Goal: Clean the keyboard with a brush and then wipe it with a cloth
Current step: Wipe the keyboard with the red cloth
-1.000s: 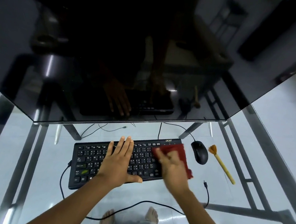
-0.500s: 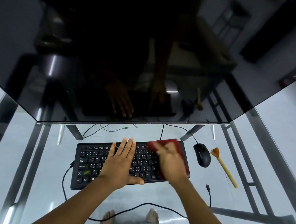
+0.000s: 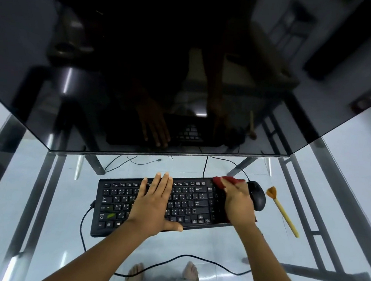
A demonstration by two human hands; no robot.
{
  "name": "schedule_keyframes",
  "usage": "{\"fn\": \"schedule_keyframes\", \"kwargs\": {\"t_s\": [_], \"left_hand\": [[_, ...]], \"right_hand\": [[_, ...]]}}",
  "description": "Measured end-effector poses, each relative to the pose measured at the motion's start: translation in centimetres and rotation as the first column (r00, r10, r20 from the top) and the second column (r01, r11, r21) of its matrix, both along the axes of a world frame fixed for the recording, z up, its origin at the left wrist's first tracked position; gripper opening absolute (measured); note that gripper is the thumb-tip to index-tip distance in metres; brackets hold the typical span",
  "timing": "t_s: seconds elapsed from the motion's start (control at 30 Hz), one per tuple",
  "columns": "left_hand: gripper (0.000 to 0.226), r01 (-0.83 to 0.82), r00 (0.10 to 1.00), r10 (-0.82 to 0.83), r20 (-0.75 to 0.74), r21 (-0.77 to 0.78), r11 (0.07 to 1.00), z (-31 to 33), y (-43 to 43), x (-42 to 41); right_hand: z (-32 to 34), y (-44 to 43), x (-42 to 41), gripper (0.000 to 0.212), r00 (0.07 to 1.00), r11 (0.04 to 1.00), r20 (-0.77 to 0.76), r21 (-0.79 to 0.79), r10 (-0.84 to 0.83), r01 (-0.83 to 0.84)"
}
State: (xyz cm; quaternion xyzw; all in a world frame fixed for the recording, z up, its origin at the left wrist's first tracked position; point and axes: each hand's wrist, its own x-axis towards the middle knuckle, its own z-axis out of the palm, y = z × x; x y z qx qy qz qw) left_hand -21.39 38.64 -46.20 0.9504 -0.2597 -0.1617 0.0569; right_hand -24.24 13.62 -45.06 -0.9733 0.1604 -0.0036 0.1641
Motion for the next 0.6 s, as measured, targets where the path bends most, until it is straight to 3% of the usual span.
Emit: {"fn": "schedule_keyframes", "kwargs": {"t_s": [0.1, 0.23, 0.3, 0.43, 0.53, 0.6], "left_hand": [[0.135, -0.003, 1.000, 0.003, 0.004, -0.012, 1.000, -0.2, 0.0, 0.1], [0.134, 0.000, 1.000, 0.000, 0.006, -0.003, 1.000, 0.0, 0.0, 0.0], [0.133, 0.002, 1.000, -0.002, 0.001, 0.004, 1.000, 0.0, 0.1, 0.0], [0.132, 0.007, 1.000, -0.007, -0.011, -0.004, 1.000, 0.1, 0.2, 0.0], [0.133, -0.001, 1.000, 0.001, -0.017, -0.003, 1.000, 0.0, 0.1, 0.0], [0.133, -0.001, 1.000, 0.001, -0.017, -0.004, 1.000, 0.1, 0.1, 0.0]], "right_hand": [[0.3, 4.8, 0.3, 0.050, 0.986, 0.985, -0.058, 0.090, 0.154, -0.149], [0.3, 7.3, 1.2, 0.036, 0.952, 0.950, -0.049, 0.097, 0.301, -0.296], [0.6, 5.1, 1.0, 0.047, 0.958, 0.963, -0.104, 0.066, 0.266, -0.260], [0.4, 1.6, -1.9, 0.030, 0.999, 0.998, 0.033, 0.048, 0.031, -0.033], [-0.6, 3.2, -4.6, 0.060, 0.958, 0.959, 0.041, 0.000, 0.283, -0.283], [0.0, 3.4, -6.0, 0.056, 0.920, 0.920, -0.026, 0.051, 0.390, -0.388]]}}
